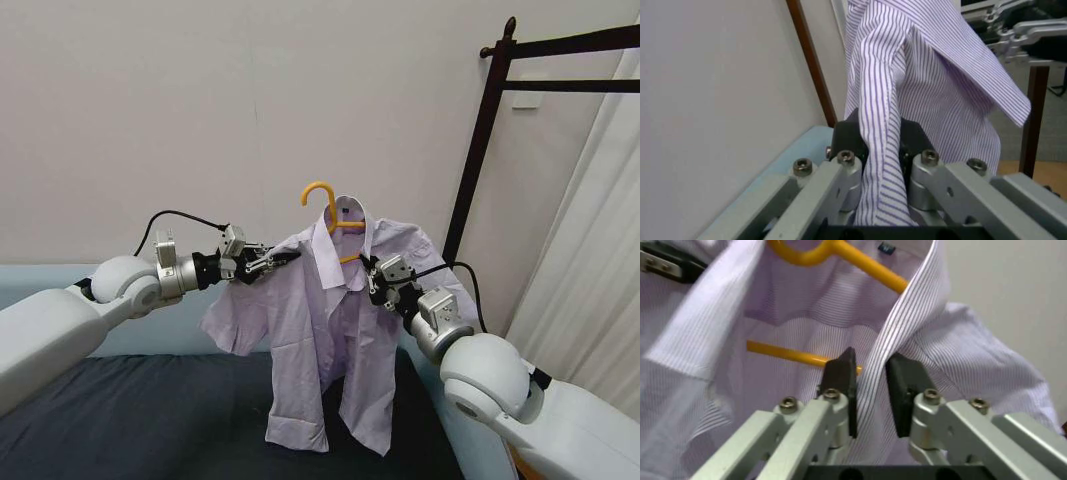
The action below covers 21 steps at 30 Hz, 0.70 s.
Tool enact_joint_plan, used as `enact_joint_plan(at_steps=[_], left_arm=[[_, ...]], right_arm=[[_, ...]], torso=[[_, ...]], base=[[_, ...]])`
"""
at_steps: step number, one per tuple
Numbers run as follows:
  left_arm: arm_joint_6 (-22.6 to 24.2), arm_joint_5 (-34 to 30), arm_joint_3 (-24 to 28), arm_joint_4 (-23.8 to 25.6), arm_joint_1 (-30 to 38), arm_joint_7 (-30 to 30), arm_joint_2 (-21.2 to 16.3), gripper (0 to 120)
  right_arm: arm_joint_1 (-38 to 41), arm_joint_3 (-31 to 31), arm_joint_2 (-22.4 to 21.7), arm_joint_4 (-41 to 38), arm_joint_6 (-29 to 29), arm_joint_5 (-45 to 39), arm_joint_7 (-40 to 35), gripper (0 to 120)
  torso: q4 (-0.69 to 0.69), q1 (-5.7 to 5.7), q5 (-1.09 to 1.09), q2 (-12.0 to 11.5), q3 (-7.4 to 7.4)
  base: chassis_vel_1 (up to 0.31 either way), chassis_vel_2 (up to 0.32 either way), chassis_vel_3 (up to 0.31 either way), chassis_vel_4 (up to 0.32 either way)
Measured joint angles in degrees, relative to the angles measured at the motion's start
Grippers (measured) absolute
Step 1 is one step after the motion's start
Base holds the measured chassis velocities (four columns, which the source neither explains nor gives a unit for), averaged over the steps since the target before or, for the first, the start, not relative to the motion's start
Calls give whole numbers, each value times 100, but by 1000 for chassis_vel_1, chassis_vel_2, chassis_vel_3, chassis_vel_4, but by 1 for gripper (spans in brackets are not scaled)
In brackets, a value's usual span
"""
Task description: Pick up the clothes from the sofa and hang them on the clothes hanger.
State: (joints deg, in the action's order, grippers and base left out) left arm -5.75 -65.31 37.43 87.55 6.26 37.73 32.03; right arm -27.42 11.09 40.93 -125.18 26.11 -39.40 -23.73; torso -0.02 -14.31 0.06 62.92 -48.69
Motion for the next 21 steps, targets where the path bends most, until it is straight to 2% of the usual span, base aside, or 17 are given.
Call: enact_joint_plan(at_steps=[2, 3, 5, 7, 8, 11, 12, 13, 15, 16, 19, 21], left_arm=[[-42, -3, 0, -153, -25, 57, 52, 8], [-42, -3, 0, -153, -25, 57, 52, 8], [-72, -13, 0, -267, -32, 106, 88, 8], [-101, -54, 0, -378, -34, 166, 127, 8], [-101, -54, 0, -378, -34, 166, 127, 8], [-147, -103, -2, -522, -50, 295, 200, 8], [-147, -103, -2, -522, -50, 295, 200, 8], [-155, -166, -17, -570, -62, 422, 223, 8], [-159, -284, -53, -605, -78, 645, 234, 8], [-159, -284, -53, -605, -78, 645, 234, 8], [-169, -457, -108, -634, -86, 1054, 208, 8], [-170, -474, -111, -640, -86, 1110, 203, 8]], right_arm=[[-199, -208, -166, -179, -1, -127, 56, 29], [-199, -208, -166, -179, -1, -127, 56, 29], [-345, -372, -323, -323, 0, -249, 140, 36], [-490, -581, -542, -545, 23, -463, 281, 49], [-490, -581, -542, -545, 23, -463, 281, 49], [-584, -1004, -871, -903, 54, -1283, 486, 62], [-584, -1004, -871, -903, 54, -1283, 486, 62], [-589, -1195, -994, -906, 16, -1501, 699, 67], [-568, -1424, -1192, -729, -89, -1605, 1061, 75], [-568, -1424, -1192, -729, -89, -1605, 1061, 75], [-491, -1729, -1841, -88, -515, -1379, 2108, 91], [-478, -1749, -1958, -10, -578, -1336, 2246, 93]], torso=[[0, 0, 0, 0, 0], [0, 0, 0, 0, 0], [-1, 0, 1, 0, 0], [-2, 0, 1, 0, 0], [-2, 0, 1, 0, 0], [-1, 0, 0, 0, 0], [-1, 0, 0, 0, 0], [0, 0, 0, 0, 0], [0, 0, 1, 0, 0], [0, 0, 1, 0, 0], [0, 0, 3, 0, -1], [1, 0, 2, 0, -1]], base=[[0, 0, 0, 0], [0, 0, 0, 0], [0, 0, 0, 0], [0, 0, 0, 0], [0, 0, 0, 0], [0, 0, 0, 0], [0, 0, 0, 0], [0, 0, 0, 0], [0, 0, 0, 0], [0, 0, 0, 0], [0, 0, 0, 0], [0, 0, 0, 0]])
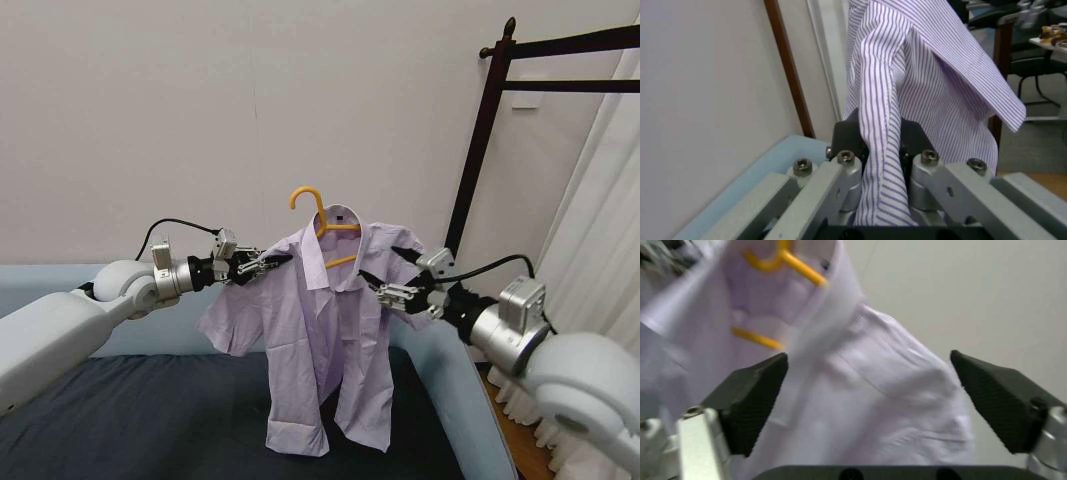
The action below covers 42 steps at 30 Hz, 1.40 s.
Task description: Pick up the clothes from the sofa and hang them on the clothes hanger.
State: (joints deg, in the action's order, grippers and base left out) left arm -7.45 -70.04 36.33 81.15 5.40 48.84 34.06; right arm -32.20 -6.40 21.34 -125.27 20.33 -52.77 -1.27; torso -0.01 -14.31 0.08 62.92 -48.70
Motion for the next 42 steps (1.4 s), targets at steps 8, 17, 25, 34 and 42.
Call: enact_joint_plan(at_steps=[8, 17, 25, 34, 42], left_arm=[[-33, 307, 132, -518, 289, 848, 592, 8], [-87, 679, -173, -218, -60, 1023, 569, 8], [-83, 810, -377, 161, -387, 1043, 388, 8], [-71, 914, -389, 375, -410, 1056, 412, 8], [-118, 1016, -405, 477, -459, 1070, 376, 8]], right_arm=[[-136, -704, -1329, 717, -401, -649, 1963, 100], [-18, -382, -1402, 754, -147, -600, 2960, 100], [132, 77, -1069, 761, -63, -267, 2923, 100], [149, 201, -1080, 700, 21, -214, 2888, 91], [142, 211, -1141, 648, 44, -295, 2979, 59]], torso=[[-2, 0, 0, 0, 0], [1, 1, -2, 0, 0], [0, 0, -2, 0, 0], [-2, 0, -2, 0, 0], [-1, 0, -2, 0, 0]], base=[[0, 0, 0, 0], [0, 0, 0, 0], [0, 0, 0, 0], [0, 0, 0, 0], [0, 0, 0, 0]])
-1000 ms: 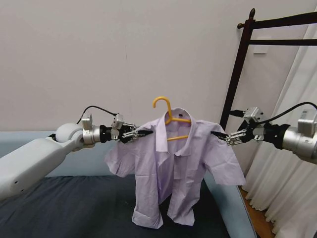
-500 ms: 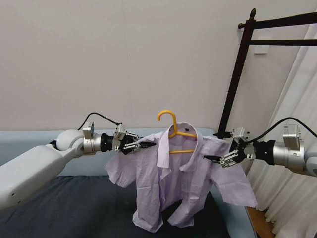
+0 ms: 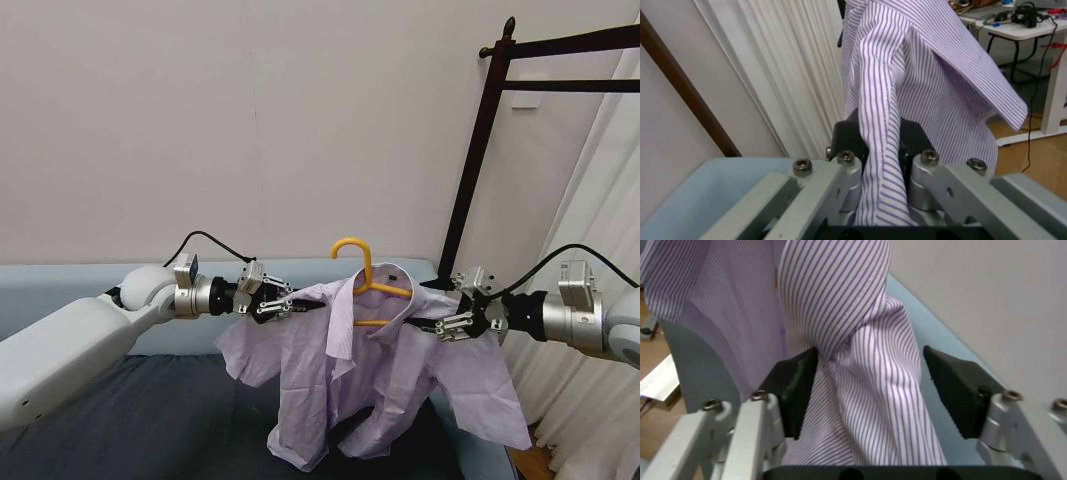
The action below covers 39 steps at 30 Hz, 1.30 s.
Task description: Pick up the clothes from the sofa and hang them on the clothes hanger.
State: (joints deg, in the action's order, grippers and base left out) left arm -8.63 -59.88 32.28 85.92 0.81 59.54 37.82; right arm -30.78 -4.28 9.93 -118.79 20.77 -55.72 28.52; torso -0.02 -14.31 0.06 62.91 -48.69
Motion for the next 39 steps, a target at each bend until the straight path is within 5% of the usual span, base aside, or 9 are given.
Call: enact_joint_plan(at_steps=[15, 20, 39], left_arm=[[-283, 254, -10, -29, 11, 29, -3, 8], [-361, 542, -49, -28, 8, -29, -8, 8], [-656, 1156, -703, -49, 32, -1056, -87, 74]], right_arm=[[-61, 28, -88, -93, 28, -172, 124, 7], [-64, 80, -63, -132, 28, -99, 77, 5], [-192, -385, -56, -343, 567, -1189, -1061, 4]], torso=[[0, 0, -1, 0, 0], [0, 0, 0, 0, 0], [-1, 0, 1, 0, 0]], base=[[0, 0, 0, 0], [0, 0, 0, 0], [0, 0, 0, 0]])
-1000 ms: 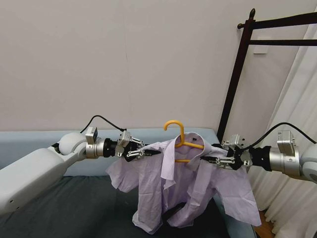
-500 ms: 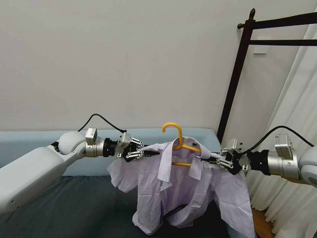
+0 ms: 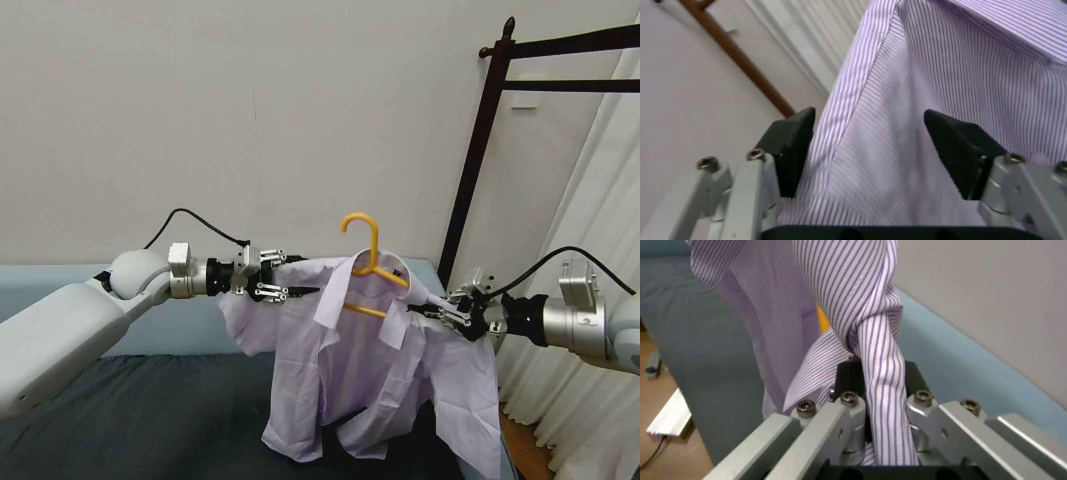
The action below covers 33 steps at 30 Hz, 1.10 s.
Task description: Pick up the clothes from the sofa and hang them on the clothes hanger.
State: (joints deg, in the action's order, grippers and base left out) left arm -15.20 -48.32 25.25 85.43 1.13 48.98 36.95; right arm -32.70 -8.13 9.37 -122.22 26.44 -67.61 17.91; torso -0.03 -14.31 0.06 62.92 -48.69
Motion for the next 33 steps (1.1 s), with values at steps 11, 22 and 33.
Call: enact_joint_plan(at_steps=[11, 22, 33], left_arm=[[-9, -153, -2109, 953, -1926, -1747, -354, 100], [-40, 437, -2646, 2676, -4630, -3694, -18, 100], [95, 881, -1449, 2595, -3998, -4440, 668, 98]], right_arm=[[1, -282, 247, -186, 385, -483, -1001, 1], [54, -537, 261, -619, 1447, -1665, -2568, 1], [124, -468, 293, -1118, 1586, -2613, -4002, 1]], torso=[[3, 0, -1, 0, 0], [2, 0, 0, 0, 1], [1, 1, 1, 0, 0]], base=[[0, 0, 0, 0], [0, 0, 0, 0], [0, 0, 0, 0]])
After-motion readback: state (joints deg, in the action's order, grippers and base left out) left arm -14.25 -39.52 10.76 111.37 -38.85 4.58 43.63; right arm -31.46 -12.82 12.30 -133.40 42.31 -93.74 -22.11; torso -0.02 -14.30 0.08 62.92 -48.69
